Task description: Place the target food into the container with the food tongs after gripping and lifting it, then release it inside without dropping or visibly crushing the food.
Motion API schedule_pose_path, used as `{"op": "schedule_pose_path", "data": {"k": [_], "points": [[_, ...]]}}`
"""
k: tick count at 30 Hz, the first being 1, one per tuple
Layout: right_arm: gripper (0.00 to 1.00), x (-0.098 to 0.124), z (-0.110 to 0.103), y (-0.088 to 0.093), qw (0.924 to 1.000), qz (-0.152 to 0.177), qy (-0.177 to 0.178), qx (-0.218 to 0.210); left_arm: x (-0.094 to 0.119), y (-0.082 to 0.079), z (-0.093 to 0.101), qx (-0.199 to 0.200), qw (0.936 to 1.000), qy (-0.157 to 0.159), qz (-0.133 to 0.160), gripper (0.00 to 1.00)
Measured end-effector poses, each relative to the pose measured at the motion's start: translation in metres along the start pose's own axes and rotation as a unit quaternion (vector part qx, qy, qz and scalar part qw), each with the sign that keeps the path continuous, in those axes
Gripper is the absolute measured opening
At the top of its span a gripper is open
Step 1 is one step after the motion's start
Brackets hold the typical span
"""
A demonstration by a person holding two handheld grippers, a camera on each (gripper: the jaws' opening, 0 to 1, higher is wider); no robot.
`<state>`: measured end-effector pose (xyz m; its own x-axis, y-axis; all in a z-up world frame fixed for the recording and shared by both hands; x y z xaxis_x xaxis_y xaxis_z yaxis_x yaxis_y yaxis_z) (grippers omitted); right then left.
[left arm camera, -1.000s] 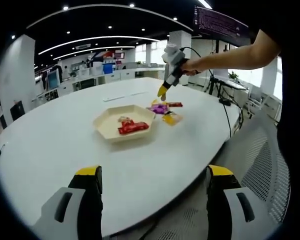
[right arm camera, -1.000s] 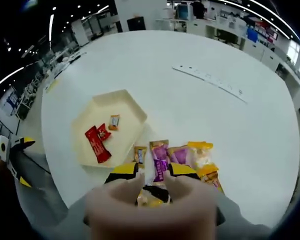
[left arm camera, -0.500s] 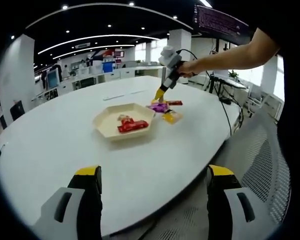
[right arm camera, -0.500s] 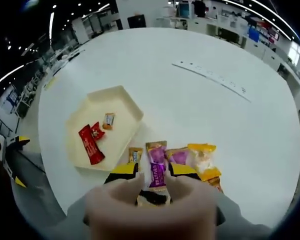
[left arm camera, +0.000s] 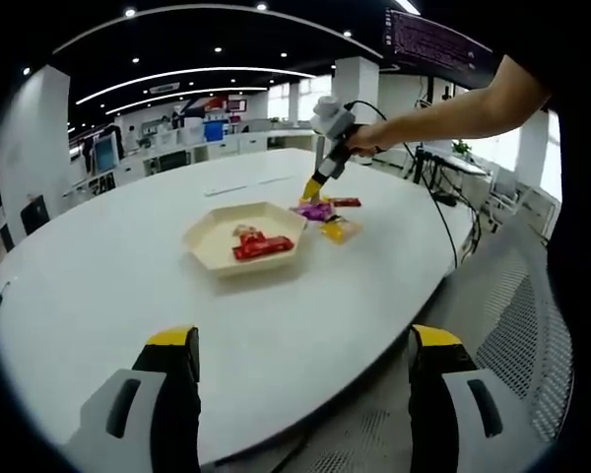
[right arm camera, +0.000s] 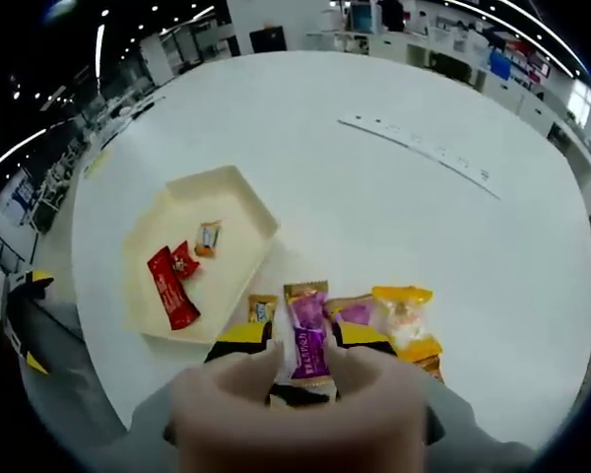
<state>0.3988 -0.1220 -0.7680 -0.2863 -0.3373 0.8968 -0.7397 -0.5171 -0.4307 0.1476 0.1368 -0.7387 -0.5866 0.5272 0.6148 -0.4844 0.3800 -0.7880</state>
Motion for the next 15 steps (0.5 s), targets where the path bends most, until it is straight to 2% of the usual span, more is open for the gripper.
{"op": "schedule_pose_path", "data": {"k": [15], "points": [[0.24,-0.0075,0.0033,0.0006,0.9999,-0.004,0.008,0.008,-0.0006,0.0007,0.0,0.001,1.0,-0.001,-0.003,0.85]]}}
Point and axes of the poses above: the point that each gripper's makers call its tool centre point, and the gripper's own axes: x roughly backward along the fingers, z roughly to its right, y roughly out of its underside, the point moved 4 cm from there along x, roughly backward along the fingers, and after that the axes turned 7 degrees about -z, right-handed, at the moved point
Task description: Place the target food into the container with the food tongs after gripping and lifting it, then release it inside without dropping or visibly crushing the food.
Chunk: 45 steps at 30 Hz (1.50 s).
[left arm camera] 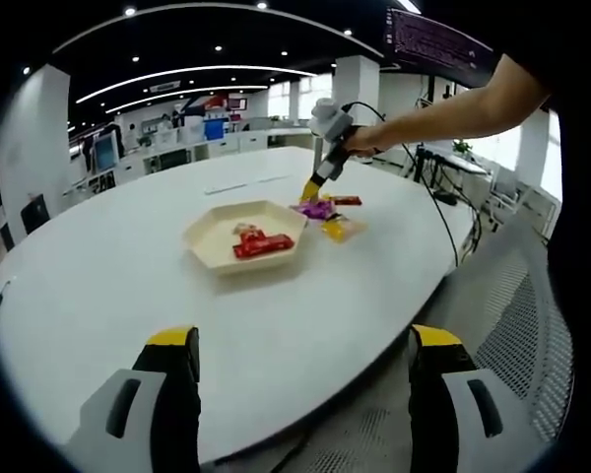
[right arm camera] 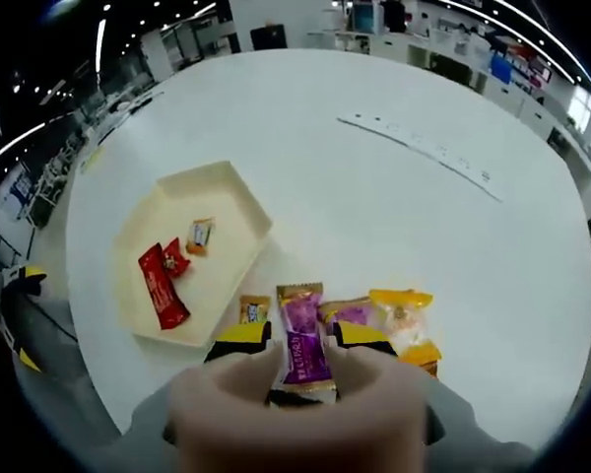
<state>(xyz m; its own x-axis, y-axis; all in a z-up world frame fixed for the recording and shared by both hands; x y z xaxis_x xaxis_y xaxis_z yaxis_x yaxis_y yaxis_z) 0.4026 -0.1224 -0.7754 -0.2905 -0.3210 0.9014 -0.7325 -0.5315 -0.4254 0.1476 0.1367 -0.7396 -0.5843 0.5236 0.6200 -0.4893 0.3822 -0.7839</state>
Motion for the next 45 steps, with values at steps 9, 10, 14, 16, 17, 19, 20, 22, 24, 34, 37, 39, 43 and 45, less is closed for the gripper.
{"op": "schedule_pose_path", "data": {"k": [9,10,14,16,17,19,20,22,24,34,37,39,43,45], "points": [[0.24,-0.006,0.001,0.002,1.0,-0.008,0.0,0.002,0.0,0.0,0.0,0.001,1.0,-0.001,-0.001,0.84],[0.24,-0.007,0.001,0.002,1.0,-0.009,0.0,0.001,-0.001,0.001,0.0,0.0,1.0,-0.002,-0.003,0.84],[0.24,-0.01,0.002,0.004,0.9999,-0.011,0.0,-0.001,-0.001,0.001,0.0,-0.001,1.0,-0.002,-0.006,0.84],[0.24,-0.011,0.002,0.004,0.9999,-0.012,0.0,0.0,-0.001,0.001,0.0,-0.001,1.0,-0.002,-0.006,0.84],[0.24,-0.012,0.003,0.004,0.9999,-0.013,0.0,-0.001,-0.001,0.001,0.0,-0.001,1.0,-0.002,-0.007,0.84],[0.24,-0.013,0.004,0.005,0.9999,-0.014,0.0,-0.002,-0.001,0.002,0.0,-0.001,1.0,-0.002,-0.007,0.84],[0.24,-0.014,0.004,0.006,0.9999,-0.015,0.0,-0.003,-0.001,0.002,0.0,-0.001,1.0,-0.002,-0.007,0.84],[0.24,-0.015,0.004,0.006,0.9999,-0.015,-0.001,-0.004,-0.001,0.002,-0.001,0.0,1.0,-0.002,-0.007,0.84],[0.24,-0.016,0.004,0.007,0.9999,-0.016,-0.001,-0.002,-0.001,0.002,-0.001,0.0,1.0,-0.002,-0.008,0.84],[0.23,-0.017,0.004,0.007,0.9999,-0.01,-0.003,-0.005,-0.002,0.003,-0.001,-0.001,0.9999,-0.002,-0.012,0.83],[0.23,-0.017,0.005,0.008,0.9999,-0.01,-0.004,-0.008,-0.002,0.003,0.0,-0.002,0.9999,-0.002,-0.012,0.83],[0.23,-0.017,0.004,0.008,0.9999,-0.009,-0.002,-0.003,-0.001,0.003,-0.001,-0.002,0.9999,-0.003,-0.011,0.83],[0.23,-0.017,0.004,0.008,1.0,-0.009,0.0,-0.004,-0.002,0.003,0.0,-0.003,0.9999,-0.002,-0.012,0.82],[0.22,-0.017,0.004,0.009,1.0,-0.009,0.001,-0.001,-0.002,0.004,0.0,-0.004,0.9999,-0.002,-0.014,0.82]]}}
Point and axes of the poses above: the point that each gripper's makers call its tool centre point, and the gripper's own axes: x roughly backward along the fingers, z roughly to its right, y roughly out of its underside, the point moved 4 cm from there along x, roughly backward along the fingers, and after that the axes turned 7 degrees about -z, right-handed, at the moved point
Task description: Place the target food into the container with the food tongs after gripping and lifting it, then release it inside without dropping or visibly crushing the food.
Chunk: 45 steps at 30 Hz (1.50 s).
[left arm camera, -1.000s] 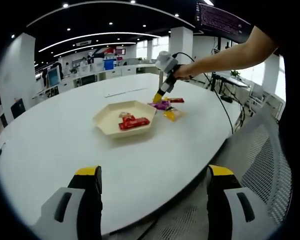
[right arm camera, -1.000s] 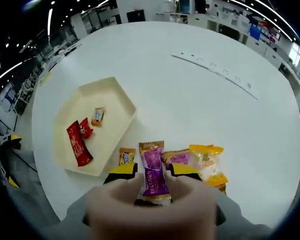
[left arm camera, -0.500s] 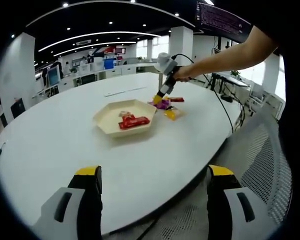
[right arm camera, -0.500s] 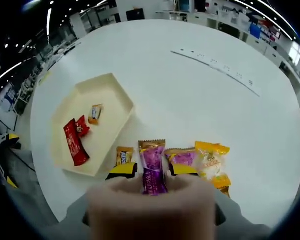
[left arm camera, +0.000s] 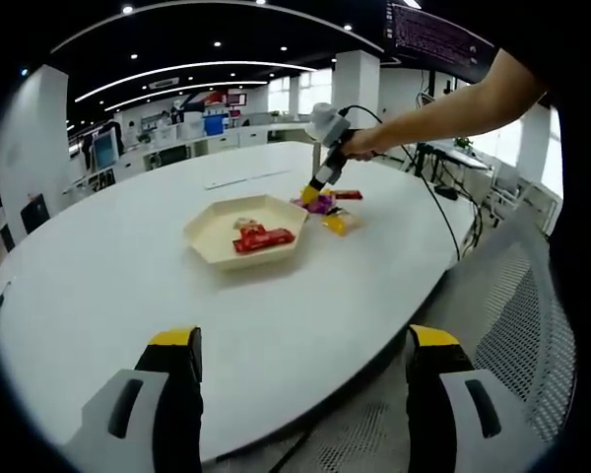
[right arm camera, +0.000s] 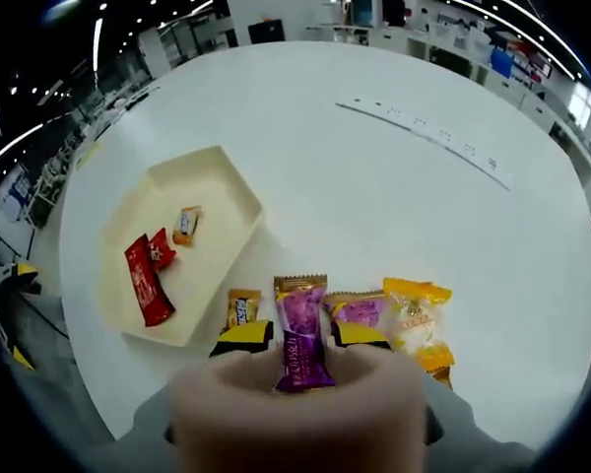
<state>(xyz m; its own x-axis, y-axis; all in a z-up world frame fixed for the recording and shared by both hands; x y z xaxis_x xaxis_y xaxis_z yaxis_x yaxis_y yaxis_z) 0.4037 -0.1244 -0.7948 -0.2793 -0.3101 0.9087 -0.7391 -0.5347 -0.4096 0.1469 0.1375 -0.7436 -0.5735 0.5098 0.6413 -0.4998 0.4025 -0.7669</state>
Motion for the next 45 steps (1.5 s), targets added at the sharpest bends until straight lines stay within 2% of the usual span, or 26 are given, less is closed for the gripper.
{"op": "schedule_pose_path", "data": {"k": [12,19,35,45], "points": [[0.22,0.008,0.0,0.001,0.9999,0.016,0.0,-0.004,0.0,0.0,0.0,-0.002,1.0,0.001,0.0,0.82],[0.22,0.031,0.003,0.0,0.9995,0.025,-0.009,-0.016,0.0,-0.001,0.001,-0.002,1.0,0.004,0.004,0.82],[0.22,0.091,-0.007,0.0,0.9989,0.045,0.013,-0.001,0.005,-0.004,0.007,-0.021,0.9993,0.019,0.024,0.83],[0.22,0.124,-0.015,-0.006,0.9977,0.061,0.029,0.009,0.007,-0.007,0.011,-0.034,0.9983,0.025,0.039,0.87]]}}
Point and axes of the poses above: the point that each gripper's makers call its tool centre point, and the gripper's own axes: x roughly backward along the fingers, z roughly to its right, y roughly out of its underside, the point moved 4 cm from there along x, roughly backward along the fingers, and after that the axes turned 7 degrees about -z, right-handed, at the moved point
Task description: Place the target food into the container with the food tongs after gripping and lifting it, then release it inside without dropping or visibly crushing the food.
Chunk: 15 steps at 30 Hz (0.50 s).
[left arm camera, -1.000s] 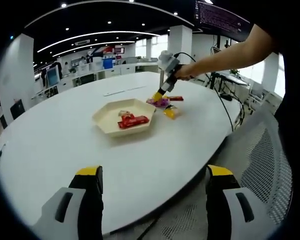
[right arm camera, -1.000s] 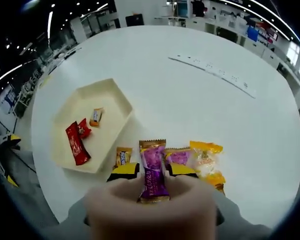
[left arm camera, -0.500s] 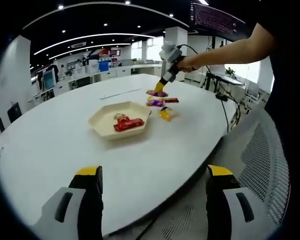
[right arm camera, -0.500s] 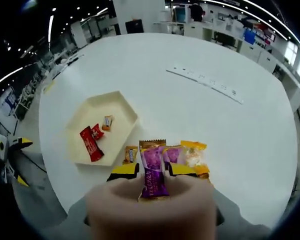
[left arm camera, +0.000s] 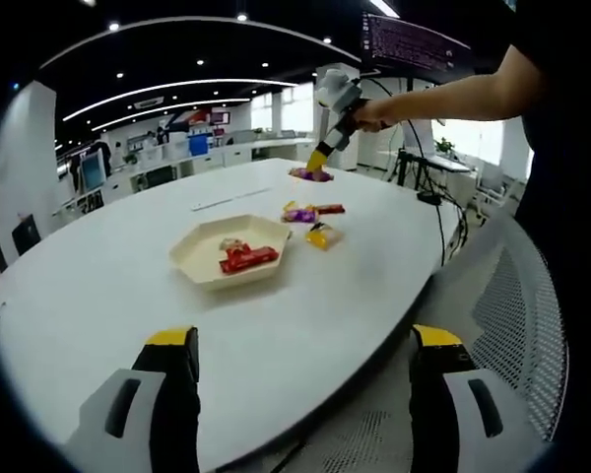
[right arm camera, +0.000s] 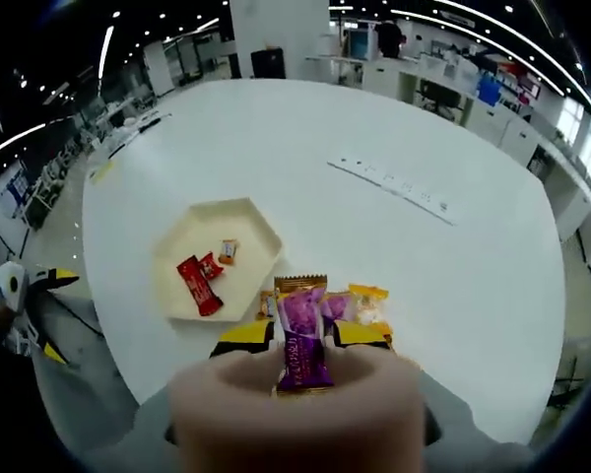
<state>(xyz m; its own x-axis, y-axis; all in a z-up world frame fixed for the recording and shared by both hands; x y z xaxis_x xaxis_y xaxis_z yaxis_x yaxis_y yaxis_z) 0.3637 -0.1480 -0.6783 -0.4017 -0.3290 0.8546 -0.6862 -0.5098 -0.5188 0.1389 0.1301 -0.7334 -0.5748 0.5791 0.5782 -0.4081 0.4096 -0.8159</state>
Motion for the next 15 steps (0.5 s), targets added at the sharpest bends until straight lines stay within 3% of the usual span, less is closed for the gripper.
{"op": "schedule_pose_path", "data": {"k": [15], "points": [[0.22,0.035,-0.009,-0.011,0.9997,0.018,0.012,0.01,0.007,-0.002,0.005,0.003,0.9996,0.002,0.027,0.93]]}}
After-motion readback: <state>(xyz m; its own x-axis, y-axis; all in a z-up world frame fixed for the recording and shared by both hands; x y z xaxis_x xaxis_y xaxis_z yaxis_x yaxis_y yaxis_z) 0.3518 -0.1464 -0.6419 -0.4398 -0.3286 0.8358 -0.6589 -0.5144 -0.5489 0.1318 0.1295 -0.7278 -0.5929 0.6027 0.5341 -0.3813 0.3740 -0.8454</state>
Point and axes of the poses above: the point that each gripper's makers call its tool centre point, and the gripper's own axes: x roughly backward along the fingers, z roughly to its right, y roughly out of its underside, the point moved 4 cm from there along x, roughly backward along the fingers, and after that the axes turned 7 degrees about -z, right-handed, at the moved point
